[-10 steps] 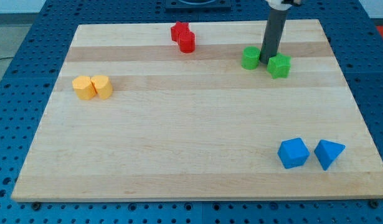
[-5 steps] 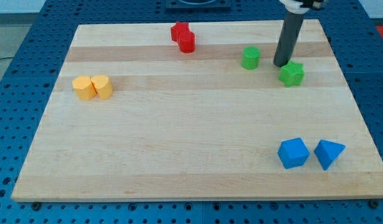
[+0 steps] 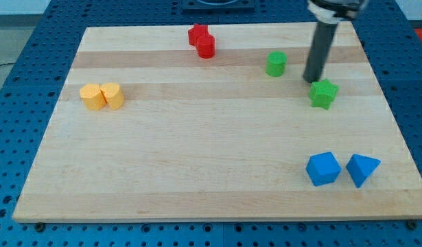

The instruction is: Move the green star above the blue cube

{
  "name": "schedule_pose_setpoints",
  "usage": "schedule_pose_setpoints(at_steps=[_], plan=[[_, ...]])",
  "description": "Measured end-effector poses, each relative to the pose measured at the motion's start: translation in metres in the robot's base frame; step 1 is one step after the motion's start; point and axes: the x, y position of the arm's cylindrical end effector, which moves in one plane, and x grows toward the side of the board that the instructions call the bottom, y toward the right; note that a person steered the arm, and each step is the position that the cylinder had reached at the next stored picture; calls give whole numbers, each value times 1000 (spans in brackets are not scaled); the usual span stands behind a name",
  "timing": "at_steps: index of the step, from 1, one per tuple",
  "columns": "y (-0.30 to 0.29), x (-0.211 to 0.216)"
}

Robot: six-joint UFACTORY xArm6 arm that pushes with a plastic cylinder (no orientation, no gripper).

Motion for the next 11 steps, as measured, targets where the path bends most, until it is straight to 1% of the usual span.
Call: schedule_pose_setpoints(at_steps=[1,2,3,4,5,6,7,9,10,11], plan=[[17,27],[-6,70],[-16,118],[-19,101],[-20,57],[-50,46],[-61,74],[-63,110],[-63,123],[-63,118]])
